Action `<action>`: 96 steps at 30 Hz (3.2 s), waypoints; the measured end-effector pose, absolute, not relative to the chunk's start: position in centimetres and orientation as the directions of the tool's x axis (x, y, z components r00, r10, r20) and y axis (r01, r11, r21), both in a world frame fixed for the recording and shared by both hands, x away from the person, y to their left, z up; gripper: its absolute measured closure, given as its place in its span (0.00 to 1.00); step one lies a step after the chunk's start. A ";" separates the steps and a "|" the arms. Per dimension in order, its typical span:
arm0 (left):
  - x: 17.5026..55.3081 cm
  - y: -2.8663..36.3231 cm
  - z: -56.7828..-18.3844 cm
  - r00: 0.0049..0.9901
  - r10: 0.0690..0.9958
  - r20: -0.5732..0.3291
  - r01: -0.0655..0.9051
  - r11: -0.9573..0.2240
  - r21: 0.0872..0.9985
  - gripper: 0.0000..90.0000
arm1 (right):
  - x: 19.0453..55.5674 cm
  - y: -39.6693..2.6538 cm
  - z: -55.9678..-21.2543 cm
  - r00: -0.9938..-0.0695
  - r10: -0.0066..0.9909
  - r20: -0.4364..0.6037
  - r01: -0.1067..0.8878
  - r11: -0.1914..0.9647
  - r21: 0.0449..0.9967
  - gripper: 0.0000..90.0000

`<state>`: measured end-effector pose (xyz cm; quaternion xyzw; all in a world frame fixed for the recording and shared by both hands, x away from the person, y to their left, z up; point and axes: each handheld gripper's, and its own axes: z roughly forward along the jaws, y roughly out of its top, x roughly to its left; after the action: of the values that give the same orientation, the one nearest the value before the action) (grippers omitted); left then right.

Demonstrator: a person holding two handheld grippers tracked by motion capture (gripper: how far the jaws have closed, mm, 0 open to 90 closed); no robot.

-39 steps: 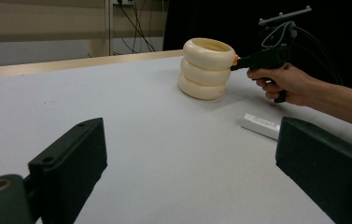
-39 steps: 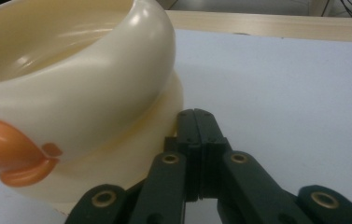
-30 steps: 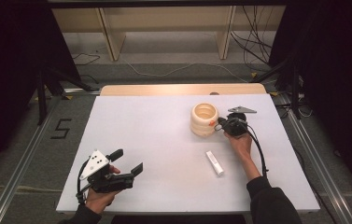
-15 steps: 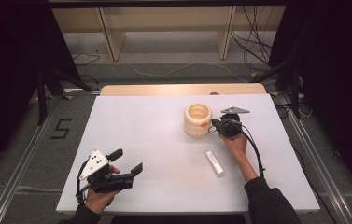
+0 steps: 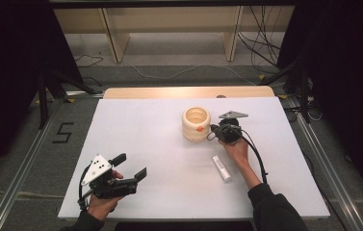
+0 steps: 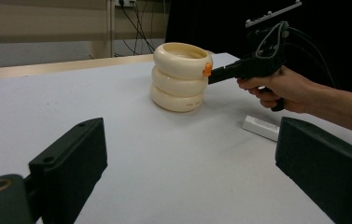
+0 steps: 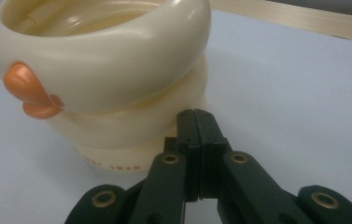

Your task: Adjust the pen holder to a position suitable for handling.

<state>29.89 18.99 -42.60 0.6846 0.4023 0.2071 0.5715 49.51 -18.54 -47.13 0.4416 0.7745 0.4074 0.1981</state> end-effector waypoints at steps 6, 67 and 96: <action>29.9 19.0 -42.6 0.589 0.789 -0.175 0.312 -0.022 0.950 0.09 | 49.4 -17.8 -47.2 -0.549 0.834 0.046 0.515 0.295 0.805 1.00; 30.7 18.1 -43.1 0.576 0.786 -0.226 0.382 -0.015 0.924 0.10 | 42.7 -22.2 -42.3 -0.581 0.808 0.093 0.523 0.284 0.804 0.46; 32.8 13.4 -44.0 0.648 0.718 -0.254 0.449 -0.091 0.889 0.16 | 41.3 -23.9 -43.0 -0.560 0.824 0.087 0.531 0.276 0.801 0.42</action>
<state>32.75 13.42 -44.02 0.7280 0.4010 0.1238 0.5422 41.33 -23.92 -42.97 0.4347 0.7792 0.4158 0.1760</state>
